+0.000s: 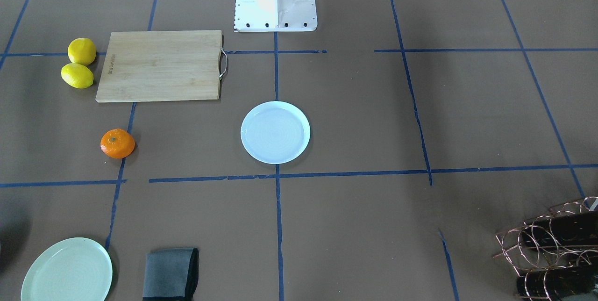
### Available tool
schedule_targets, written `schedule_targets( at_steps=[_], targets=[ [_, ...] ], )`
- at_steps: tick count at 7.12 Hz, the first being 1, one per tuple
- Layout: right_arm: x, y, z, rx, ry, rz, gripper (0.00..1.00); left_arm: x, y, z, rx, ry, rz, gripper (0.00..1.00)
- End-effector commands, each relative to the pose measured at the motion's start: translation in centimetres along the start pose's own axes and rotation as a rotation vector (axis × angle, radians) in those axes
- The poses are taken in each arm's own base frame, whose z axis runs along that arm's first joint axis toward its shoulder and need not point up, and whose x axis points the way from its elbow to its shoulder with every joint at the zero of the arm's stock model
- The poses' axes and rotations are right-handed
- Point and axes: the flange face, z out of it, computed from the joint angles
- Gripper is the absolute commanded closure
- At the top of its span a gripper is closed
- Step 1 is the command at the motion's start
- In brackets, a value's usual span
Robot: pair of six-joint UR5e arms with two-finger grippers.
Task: Pick orange to plate
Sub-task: 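Reach the right gripper down over the orange and grasp it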
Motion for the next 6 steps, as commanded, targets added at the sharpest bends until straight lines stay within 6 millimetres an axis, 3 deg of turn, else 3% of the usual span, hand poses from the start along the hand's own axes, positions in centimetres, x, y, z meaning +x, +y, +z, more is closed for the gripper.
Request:
schedule_targets(
  at_steps=[1,3,4,6],
  targets=[
    [-8.0,-4.0,3.4,-0.013,0.009,0.053,0.00,-1.1,1.3,0.2,-0.030,-0.072,-0.014,0.00],
    [-18.7,-6.9,8.4,0.005,0.056,0.106,0.00,-0.9,1.1,-0.2,-0.020,-0.073,-0.010,0.00],
    [-22.7,-7.0,10.7,0.015,0.081,0.117,0.00,-0.7,1.0,-0.4,-0.017,-0.074,-0.008,0.00],
    [-24.3,-6.1,12.8,0.001,0.105,0.104,0.00,-0.5,0.9,-0.7,-0.011,-0.075,-0.005,0.00]
  ],
)
